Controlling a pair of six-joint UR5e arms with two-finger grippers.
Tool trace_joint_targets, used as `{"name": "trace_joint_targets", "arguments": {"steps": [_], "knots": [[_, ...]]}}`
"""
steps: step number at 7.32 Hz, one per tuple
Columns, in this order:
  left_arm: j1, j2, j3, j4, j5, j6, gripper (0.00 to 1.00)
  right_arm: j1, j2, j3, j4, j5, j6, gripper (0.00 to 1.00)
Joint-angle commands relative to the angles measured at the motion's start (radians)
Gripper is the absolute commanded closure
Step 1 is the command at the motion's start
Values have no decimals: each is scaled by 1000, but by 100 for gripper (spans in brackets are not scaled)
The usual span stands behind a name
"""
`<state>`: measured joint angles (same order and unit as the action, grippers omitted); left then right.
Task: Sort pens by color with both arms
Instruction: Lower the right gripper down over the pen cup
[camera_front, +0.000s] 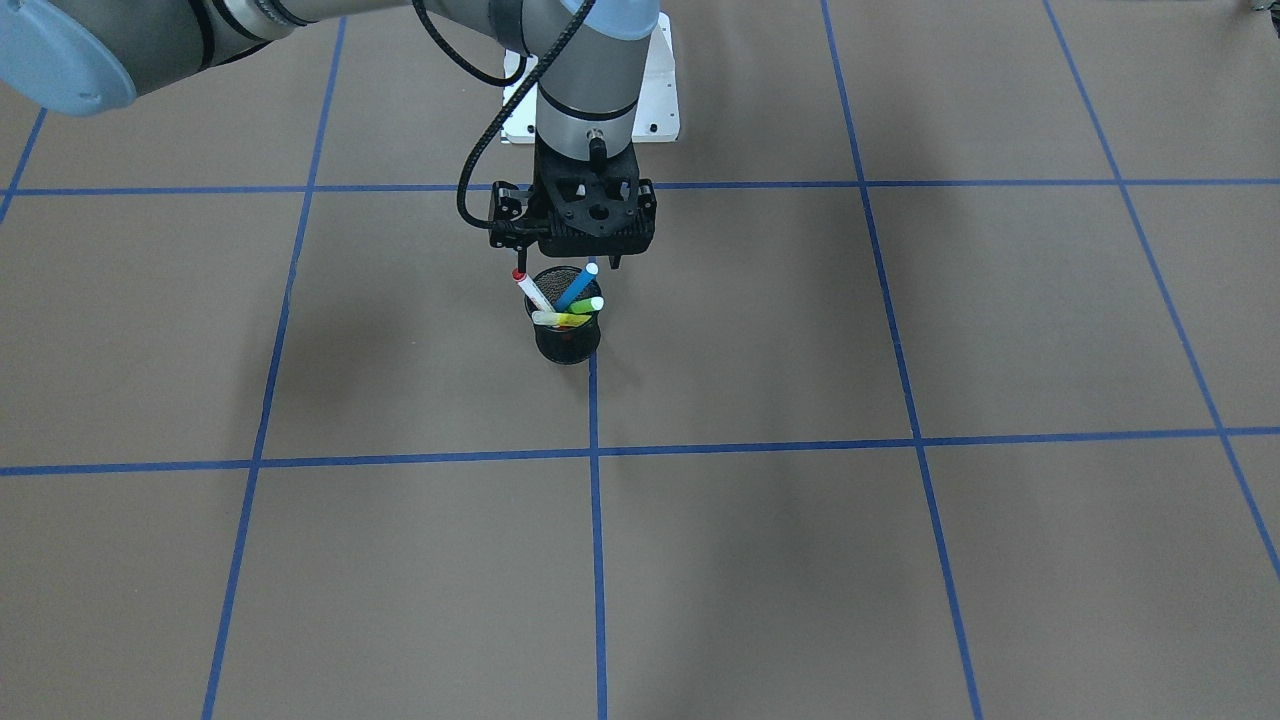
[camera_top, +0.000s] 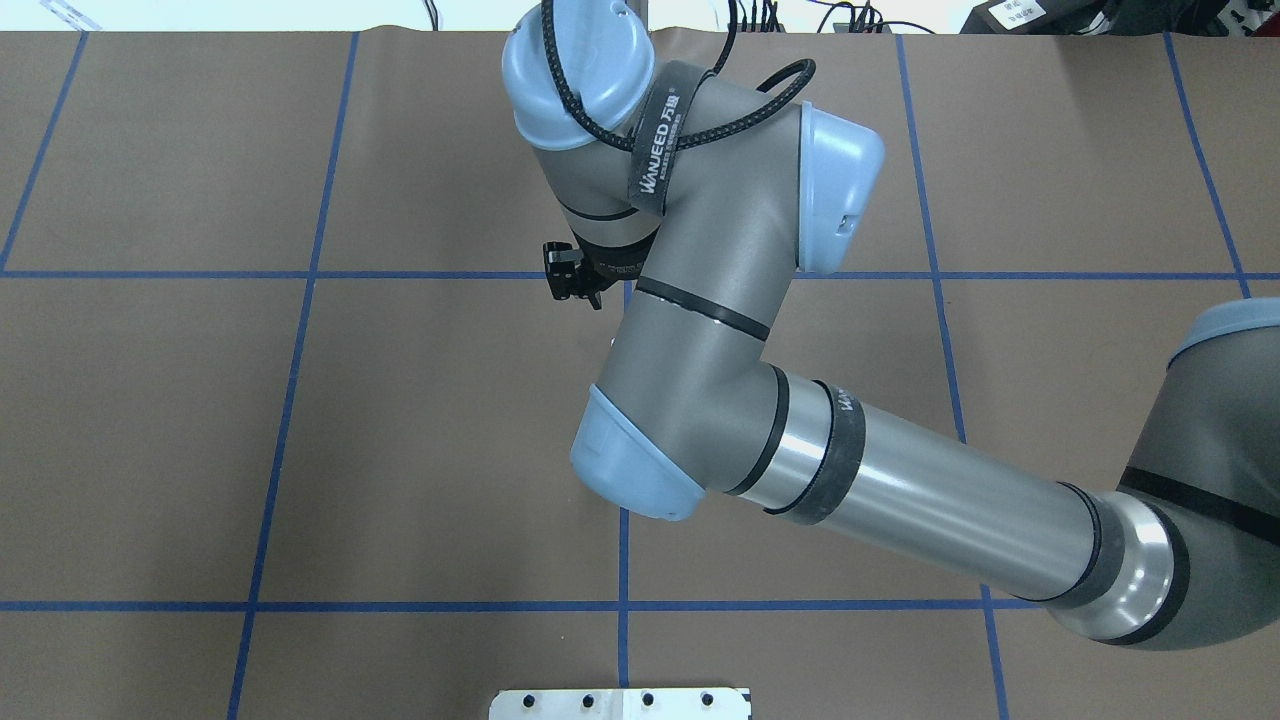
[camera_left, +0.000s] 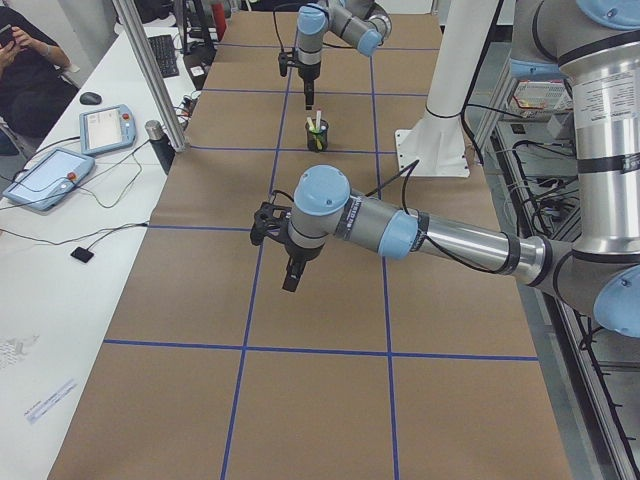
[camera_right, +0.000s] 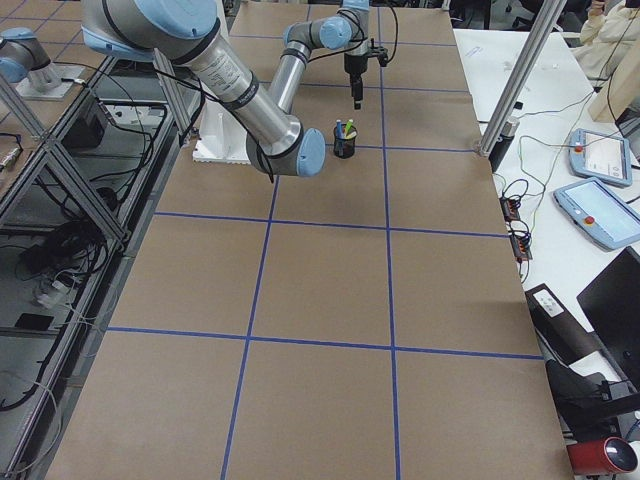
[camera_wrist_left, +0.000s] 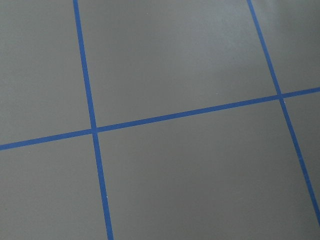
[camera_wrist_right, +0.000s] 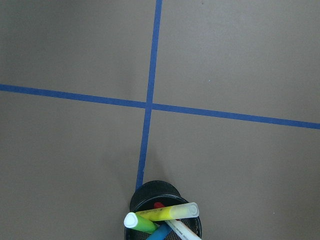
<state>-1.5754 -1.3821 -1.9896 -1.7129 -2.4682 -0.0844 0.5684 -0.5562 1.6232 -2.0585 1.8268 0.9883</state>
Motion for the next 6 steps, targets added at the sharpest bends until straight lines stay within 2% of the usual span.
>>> {"name": "trace_joint_targets", "arguments": {"steps": [1, 5, 6], "knots": [[0, 0, 0, 1, 0, 0, 0, -31, 7, -34, -37, -6, -9, 4], [0, 0, 0, 1, 0, 0, 0, -99, 22, -86, -60, -33, -14, 4], [0, 2, 0, 1, 0, 0, 0, -99, 76, -132, -92, -35, -17, 5]]}}
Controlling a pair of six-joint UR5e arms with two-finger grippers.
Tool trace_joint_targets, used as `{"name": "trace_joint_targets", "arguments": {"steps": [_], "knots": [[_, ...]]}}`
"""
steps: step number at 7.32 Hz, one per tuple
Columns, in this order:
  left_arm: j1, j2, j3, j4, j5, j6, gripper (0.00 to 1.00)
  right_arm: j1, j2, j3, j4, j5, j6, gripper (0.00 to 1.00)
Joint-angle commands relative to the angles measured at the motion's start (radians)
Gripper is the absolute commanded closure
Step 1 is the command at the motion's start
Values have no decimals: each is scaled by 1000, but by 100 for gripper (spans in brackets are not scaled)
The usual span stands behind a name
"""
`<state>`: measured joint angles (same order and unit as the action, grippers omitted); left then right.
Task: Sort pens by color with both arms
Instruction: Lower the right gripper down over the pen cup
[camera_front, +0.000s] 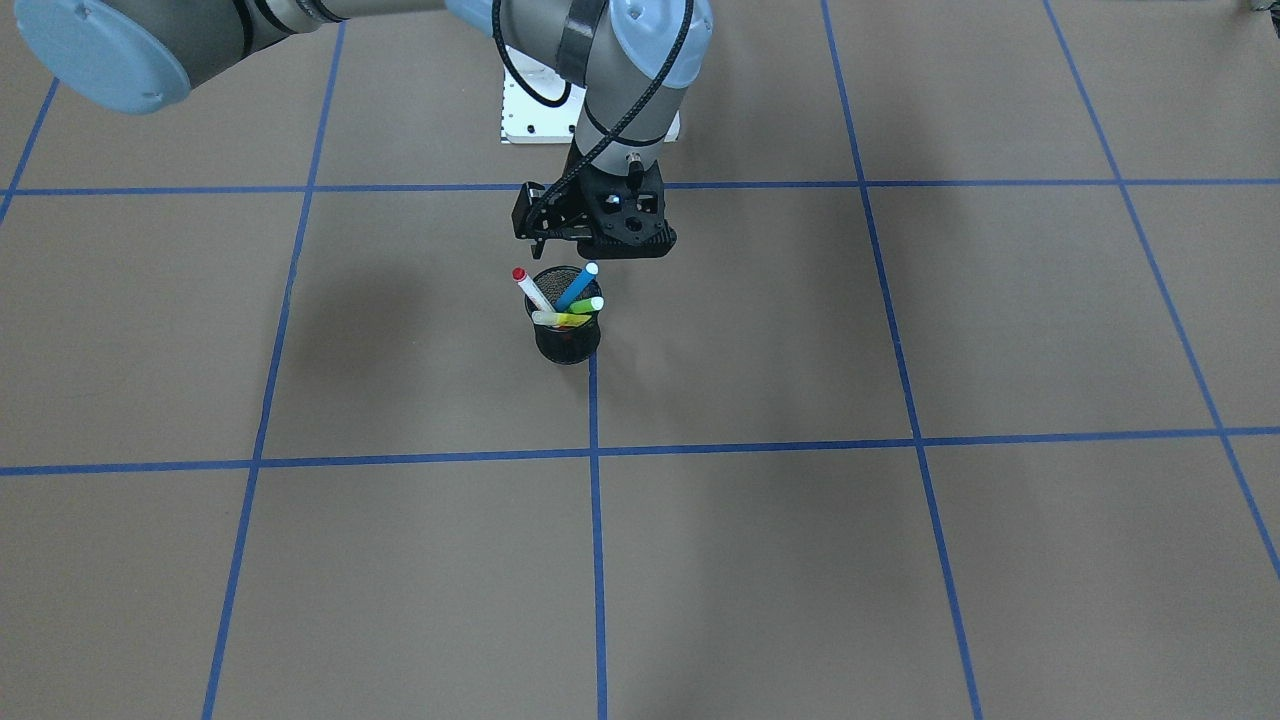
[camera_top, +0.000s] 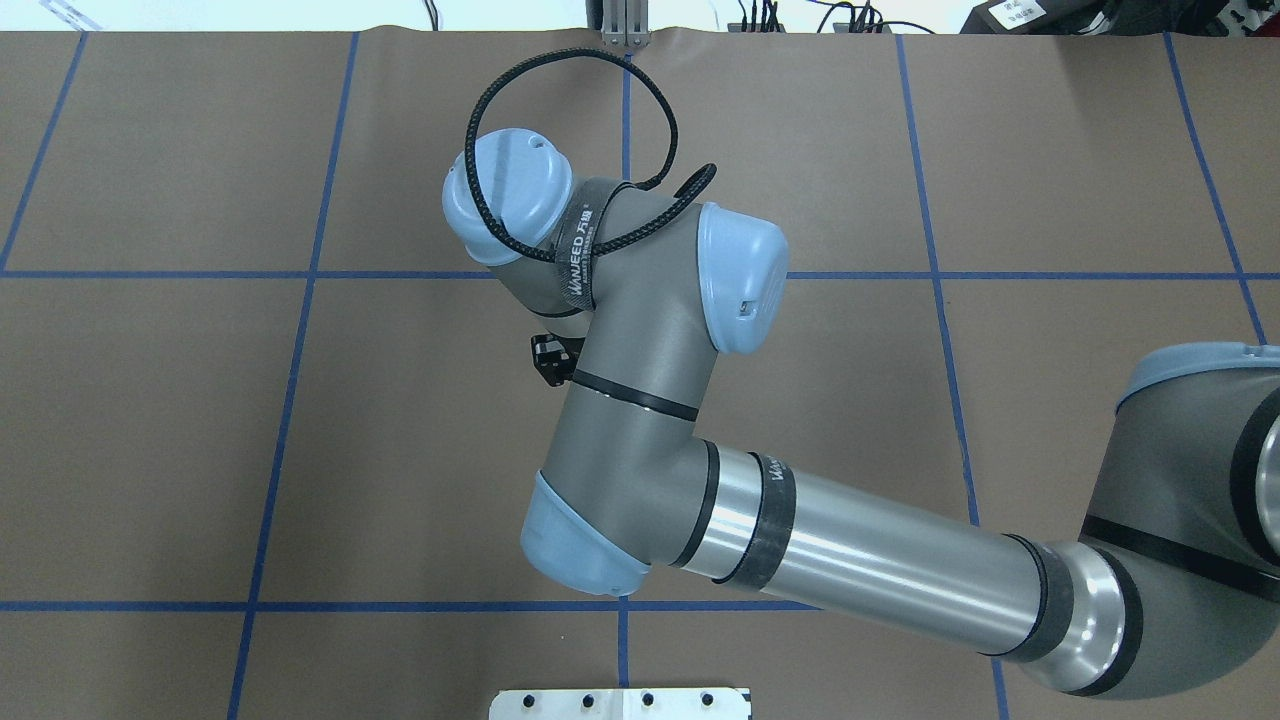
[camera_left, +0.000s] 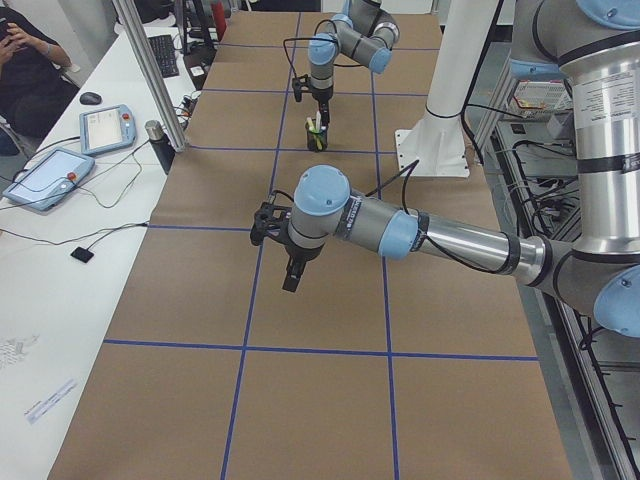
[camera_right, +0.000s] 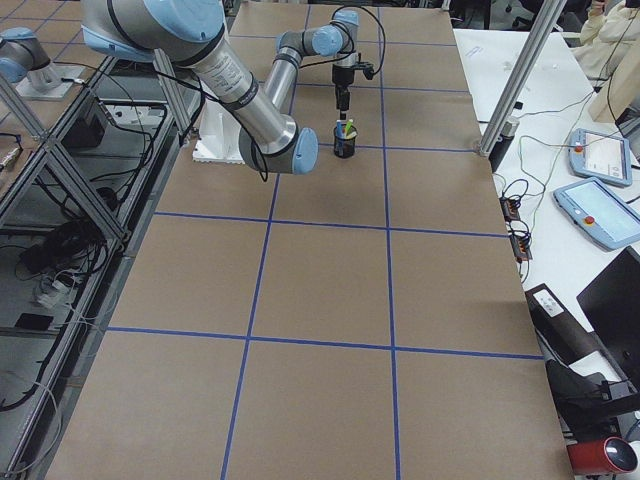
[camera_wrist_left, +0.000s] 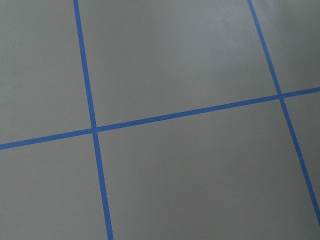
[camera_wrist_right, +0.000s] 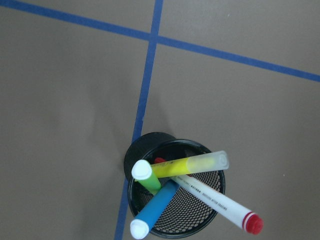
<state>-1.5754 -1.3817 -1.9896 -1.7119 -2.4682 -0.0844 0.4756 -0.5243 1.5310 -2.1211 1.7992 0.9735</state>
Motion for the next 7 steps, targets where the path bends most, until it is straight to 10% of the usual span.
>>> {"name": "trace_joint_targets", "arguments": {"steps": [1, 7], "knots": [[0, 4, 0, -1, 0, 0, 0, -6, 91, -105, -30, -11, -7, 7], [0, 4, 6, -1, 0, 0, 0, -26, 90, -187, -28, -66, -50, 18]]}}
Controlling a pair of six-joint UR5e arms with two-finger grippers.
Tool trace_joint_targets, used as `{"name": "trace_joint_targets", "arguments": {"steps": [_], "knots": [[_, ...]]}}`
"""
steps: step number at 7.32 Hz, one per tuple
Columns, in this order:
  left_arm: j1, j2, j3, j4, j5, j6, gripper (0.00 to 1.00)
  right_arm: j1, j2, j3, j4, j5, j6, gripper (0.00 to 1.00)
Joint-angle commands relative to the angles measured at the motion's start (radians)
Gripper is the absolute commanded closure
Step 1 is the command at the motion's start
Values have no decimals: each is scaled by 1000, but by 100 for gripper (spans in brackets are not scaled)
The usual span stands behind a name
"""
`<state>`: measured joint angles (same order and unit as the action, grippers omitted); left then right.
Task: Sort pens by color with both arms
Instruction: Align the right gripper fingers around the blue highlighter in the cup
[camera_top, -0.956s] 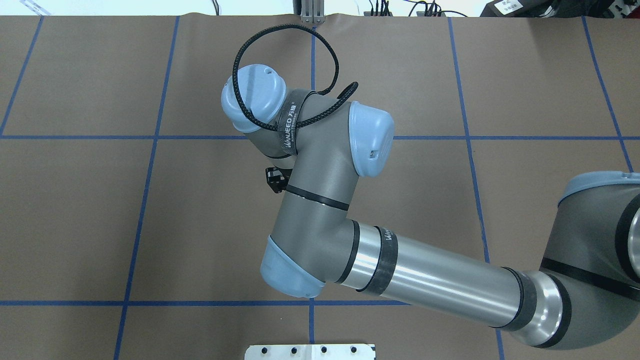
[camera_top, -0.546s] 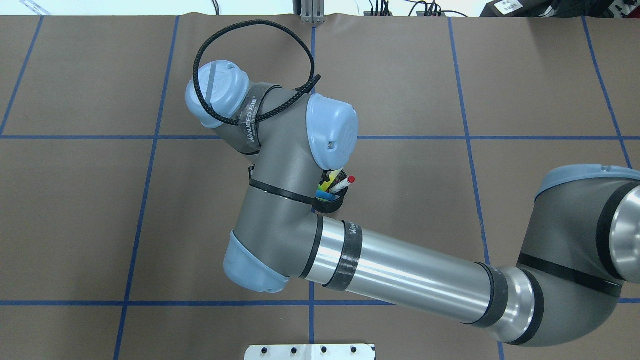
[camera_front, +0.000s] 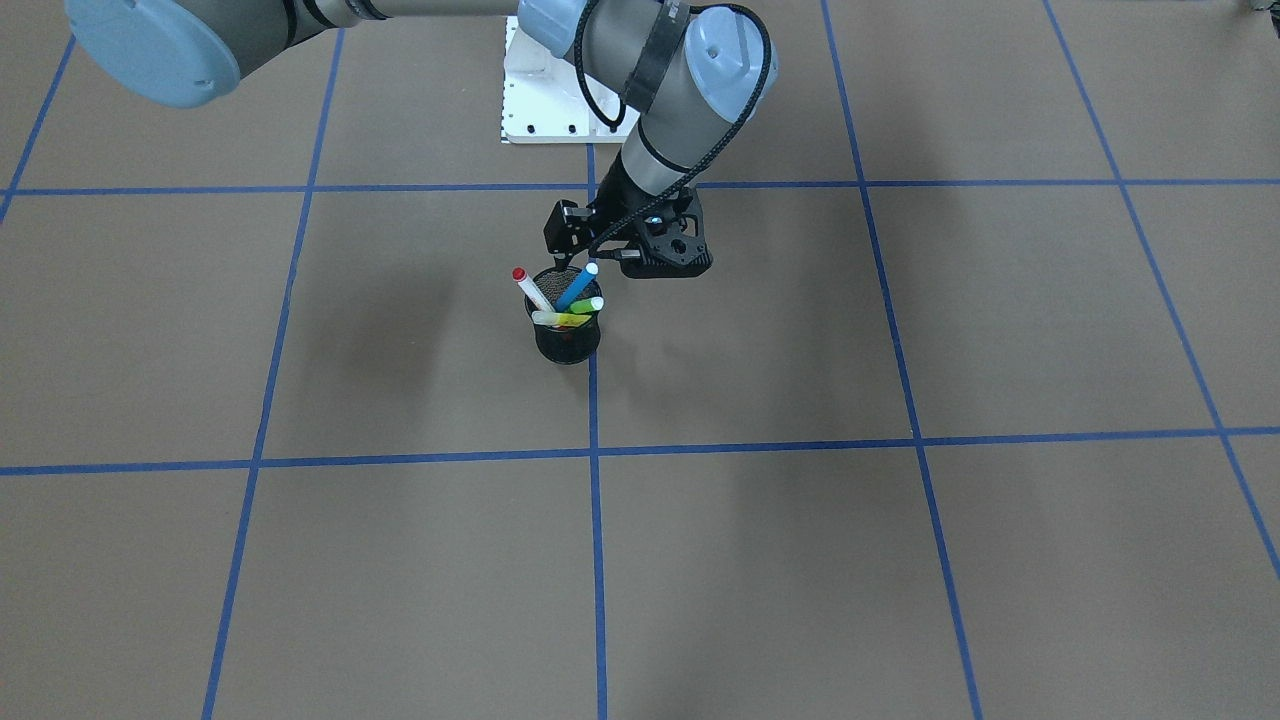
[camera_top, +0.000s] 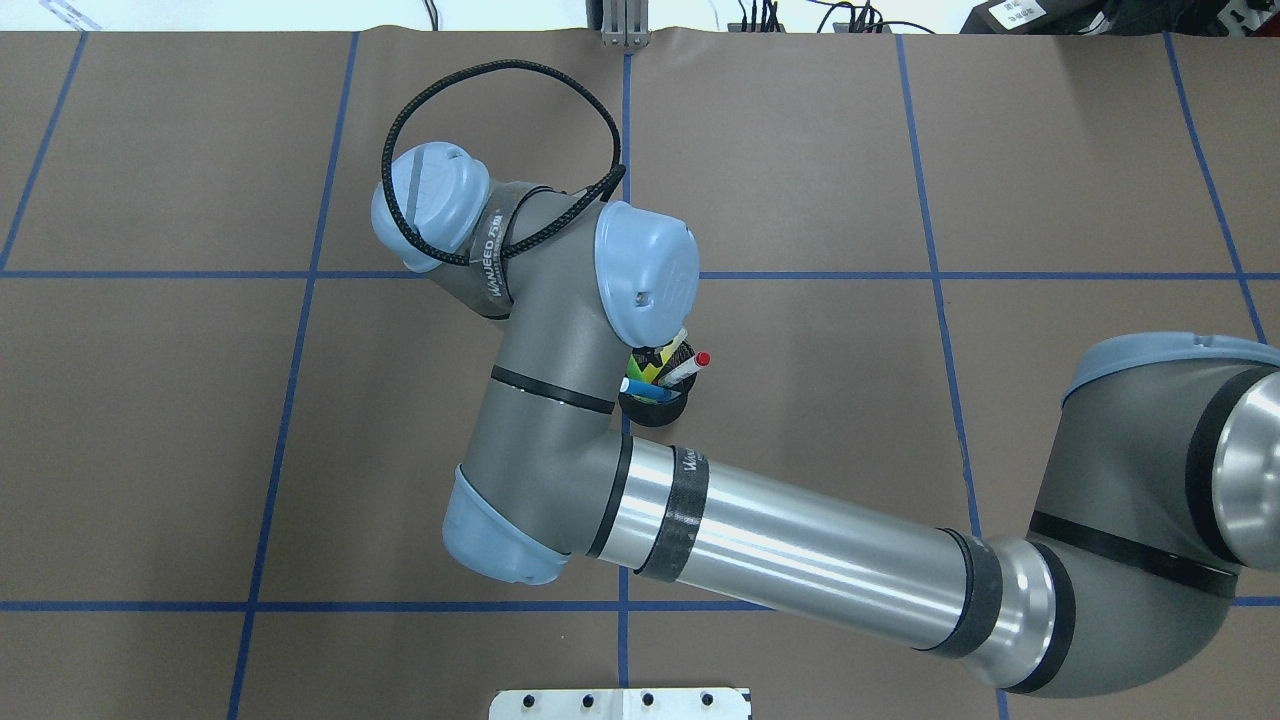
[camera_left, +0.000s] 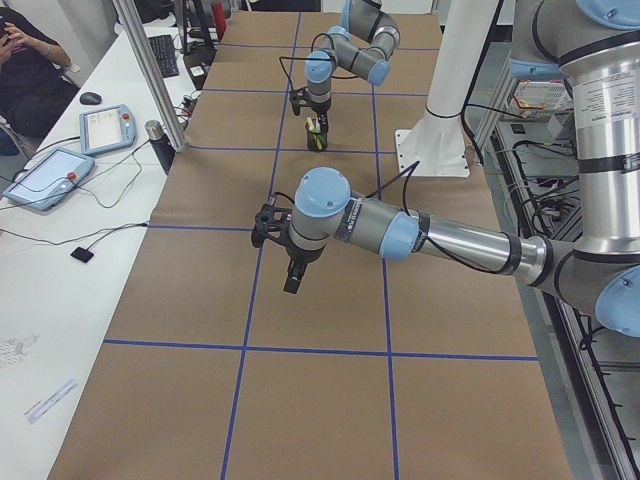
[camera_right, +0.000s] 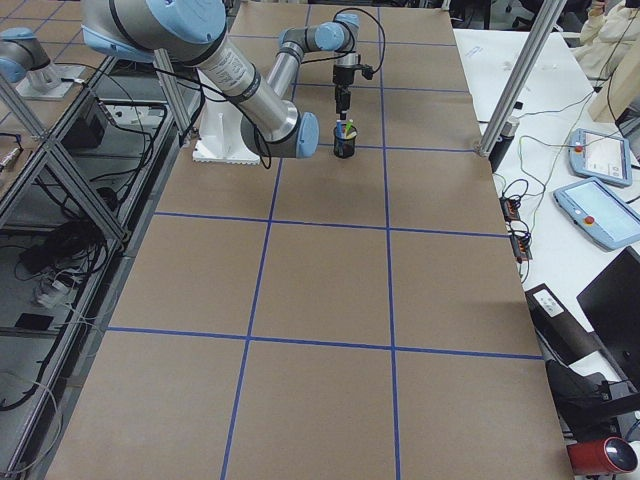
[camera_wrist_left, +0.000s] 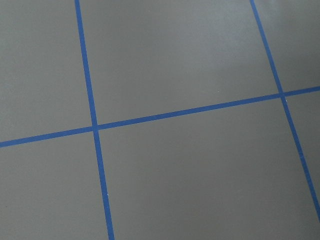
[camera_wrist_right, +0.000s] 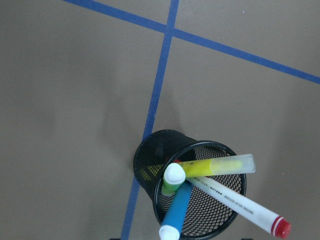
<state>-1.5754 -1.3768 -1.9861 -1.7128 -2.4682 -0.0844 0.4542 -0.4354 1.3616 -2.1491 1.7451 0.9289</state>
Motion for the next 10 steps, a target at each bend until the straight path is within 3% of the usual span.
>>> {"name": "trace_joint_targets", "arguments": {"steps": [1, 3, 5, 10], "knots": [[0, 1, 3, -1, 0, 0, 0, -8, 13, -22, 0, -13, -10, 20], [0, 1, 3, -1, 0, 0, 0, -22, 9, -44, 0, -10, -1, 22], [0, 1, 3, -1, 0, 0, 0, -23, 4, -45, -9, -12, 2, 34], [0, 2, 3, -1, -2, 0, 0, -22, 15, -49, -8, -15, -5, 46]]}}
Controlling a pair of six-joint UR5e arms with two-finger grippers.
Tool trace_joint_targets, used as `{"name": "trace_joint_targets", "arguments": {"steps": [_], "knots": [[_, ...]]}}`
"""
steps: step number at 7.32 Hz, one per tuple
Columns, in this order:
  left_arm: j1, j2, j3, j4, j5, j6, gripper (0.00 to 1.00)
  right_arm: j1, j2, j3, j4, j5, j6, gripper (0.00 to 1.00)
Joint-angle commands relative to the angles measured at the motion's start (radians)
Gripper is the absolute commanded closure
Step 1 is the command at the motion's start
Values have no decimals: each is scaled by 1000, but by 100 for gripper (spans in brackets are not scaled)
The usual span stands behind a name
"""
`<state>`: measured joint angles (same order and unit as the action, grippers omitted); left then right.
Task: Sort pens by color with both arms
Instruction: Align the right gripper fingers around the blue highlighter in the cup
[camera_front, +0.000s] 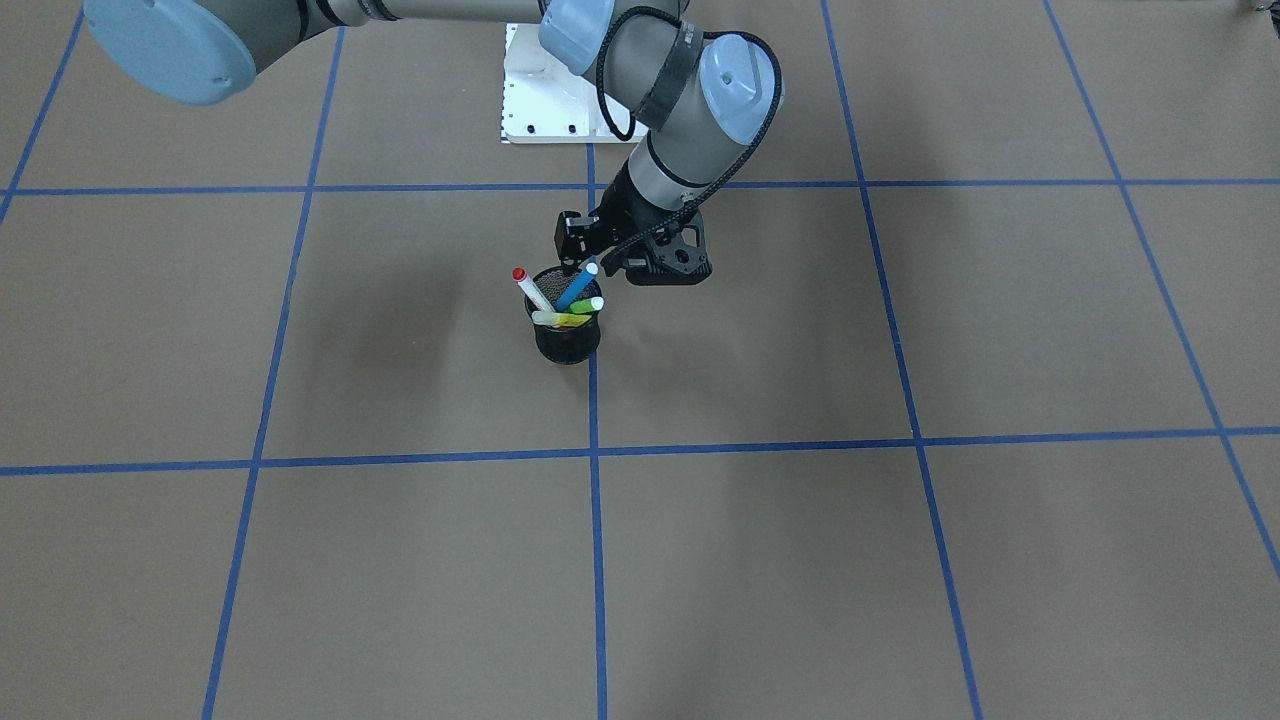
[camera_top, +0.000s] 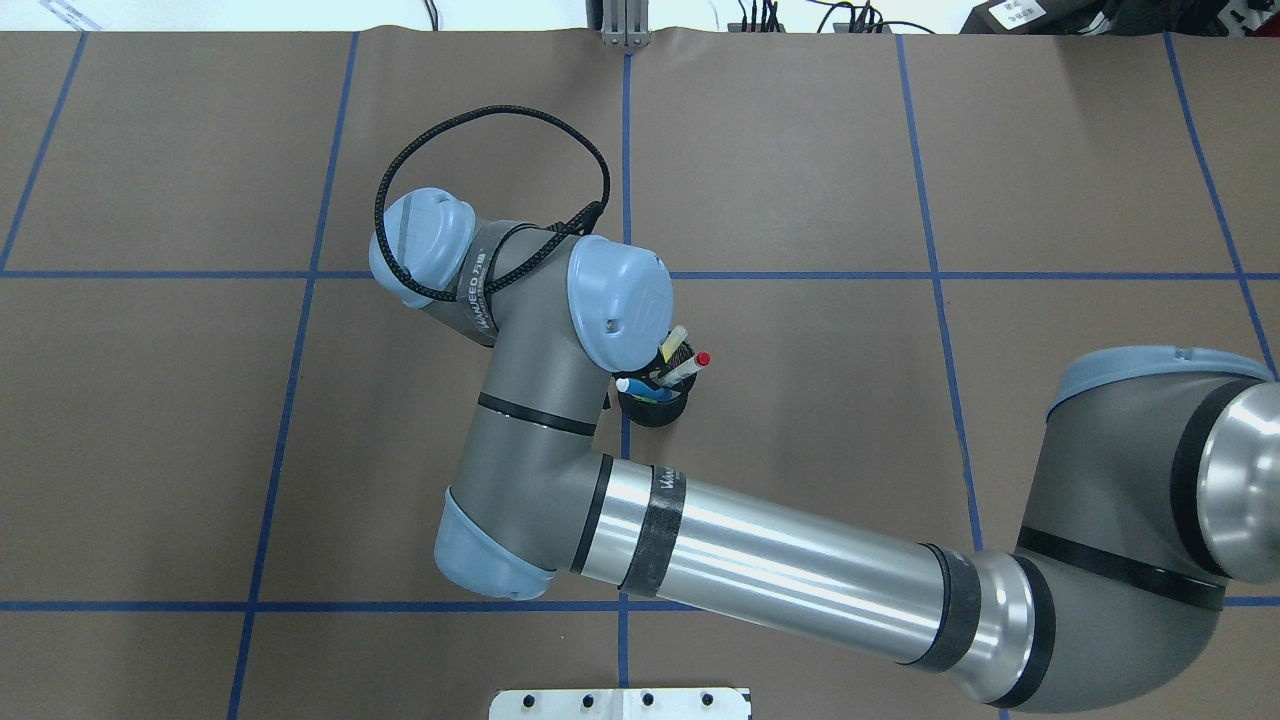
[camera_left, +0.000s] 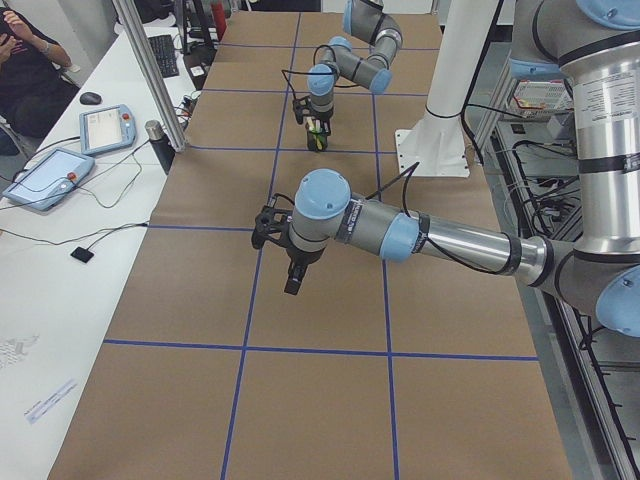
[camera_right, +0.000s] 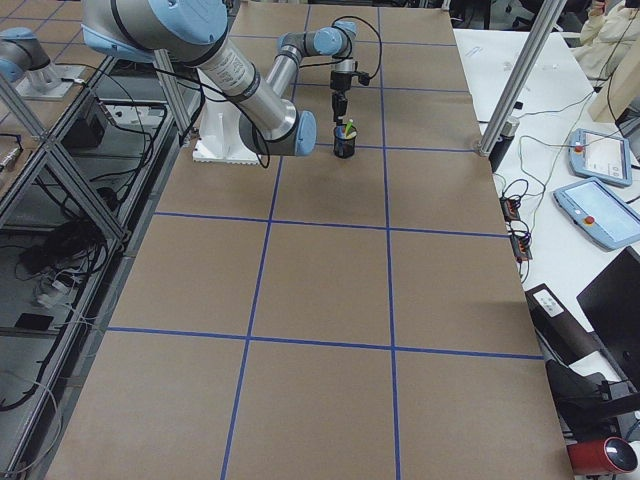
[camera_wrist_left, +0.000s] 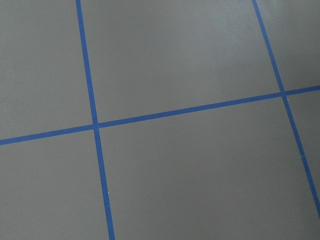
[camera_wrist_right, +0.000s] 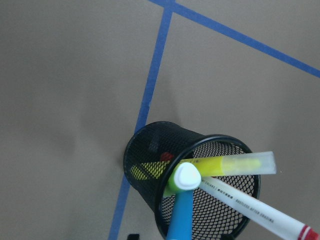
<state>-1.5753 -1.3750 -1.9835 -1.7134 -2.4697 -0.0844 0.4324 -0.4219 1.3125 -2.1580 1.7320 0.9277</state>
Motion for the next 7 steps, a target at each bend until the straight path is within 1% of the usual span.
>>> {"name": "trace_joint_targets", "arguments": {"steps": [1, 3, 5, 7], "knots": [[0, 1, 0, 0, 0, 0, 0, 2, -3, -1, 1, -2, -6, 46], [0, -1, -2, 0, 0, 0, 0, 0, -21, 1, 0, 0, -4, 46], [0, -1, -2, 0, 0, 0, 0, 0, -14, 5, 0, 1, -4, 53], [0, -1, 0, 0, 0, 0, 0, 2, -8, 8, 1, -2, -3, 53]]}}
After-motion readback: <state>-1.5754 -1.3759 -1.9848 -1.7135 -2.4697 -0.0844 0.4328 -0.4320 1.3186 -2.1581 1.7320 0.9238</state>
